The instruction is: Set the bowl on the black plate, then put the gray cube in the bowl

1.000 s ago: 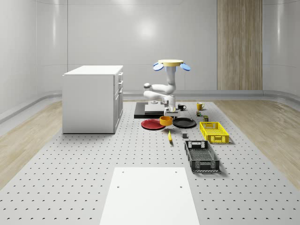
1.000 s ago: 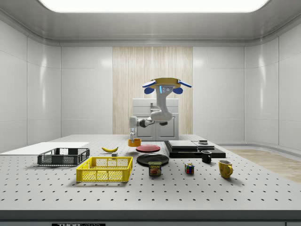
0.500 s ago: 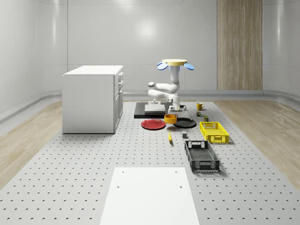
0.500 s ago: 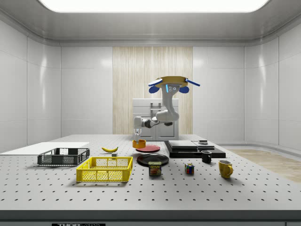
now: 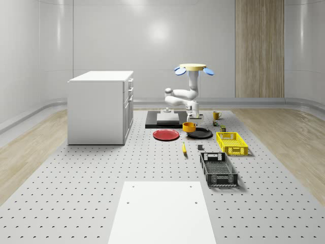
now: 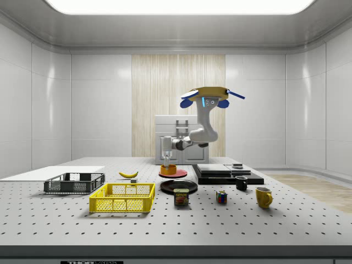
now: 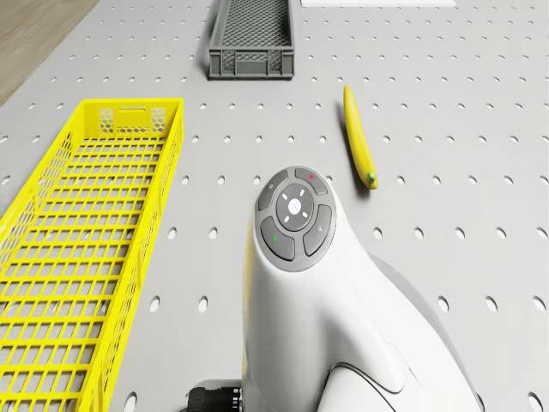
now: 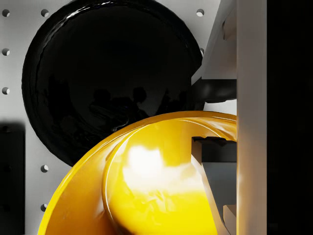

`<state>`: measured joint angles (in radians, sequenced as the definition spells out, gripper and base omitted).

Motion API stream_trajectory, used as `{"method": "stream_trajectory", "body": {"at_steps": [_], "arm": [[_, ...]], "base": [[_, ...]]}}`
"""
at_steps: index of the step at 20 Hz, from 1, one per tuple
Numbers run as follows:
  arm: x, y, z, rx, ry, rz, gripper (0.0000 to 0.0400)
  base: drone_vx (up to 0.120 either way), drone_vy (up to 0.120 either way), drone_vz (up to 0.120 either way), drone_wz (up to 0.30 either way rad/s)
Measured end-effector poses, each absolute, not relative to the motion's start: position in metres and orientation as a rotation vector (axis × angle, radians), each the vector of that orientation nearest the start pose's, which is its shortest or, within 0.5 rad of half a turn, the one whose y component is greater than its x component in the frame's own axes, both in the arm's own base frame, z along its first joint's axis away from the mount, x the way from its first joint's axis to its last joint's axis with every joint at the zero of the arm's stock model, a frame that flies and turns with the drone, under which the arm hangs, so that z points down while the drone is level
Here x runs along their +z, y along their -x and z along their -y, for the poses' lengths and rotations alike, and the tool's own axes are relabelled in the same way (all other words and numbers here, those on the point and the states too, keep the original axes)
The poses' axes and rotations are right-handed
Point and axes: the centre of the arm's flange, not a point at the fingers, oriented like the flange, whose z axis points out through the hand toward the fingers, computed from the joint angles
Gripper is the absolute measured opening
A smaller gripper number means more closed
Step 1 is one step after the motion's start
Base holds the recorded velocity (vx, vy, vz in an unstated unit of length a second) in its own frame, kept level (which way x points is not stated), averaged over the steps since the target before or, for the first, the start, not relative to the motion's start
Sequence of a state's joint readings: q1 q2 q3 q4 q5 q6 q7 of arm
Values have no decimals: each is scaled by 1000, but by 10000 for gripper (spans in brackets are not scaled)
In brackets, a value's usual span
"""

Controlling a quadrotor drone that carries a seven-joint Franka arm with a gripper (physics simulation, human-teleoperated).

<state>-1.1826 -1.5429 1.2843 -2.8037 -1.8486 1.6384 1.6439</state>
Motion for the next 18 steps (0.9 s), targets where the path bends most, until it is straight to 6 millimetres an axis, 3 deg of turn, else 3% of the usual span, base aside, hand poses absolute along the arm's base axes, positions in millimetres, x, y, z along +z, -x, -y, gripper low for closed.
{"method": "stream_trajectory", "body": {"at_steps": [12, 14, 18], "arm": [[521, -321, -18, 786, -1, 2, 100], [521, -321, -18, 786, -1, 2, 100], [521, -321, -18, 786, -1, 2, 100]], "base": [[-117, 120, 0, 0], [0, 120, 0, 0], [0, 120, -120, 0]]}}
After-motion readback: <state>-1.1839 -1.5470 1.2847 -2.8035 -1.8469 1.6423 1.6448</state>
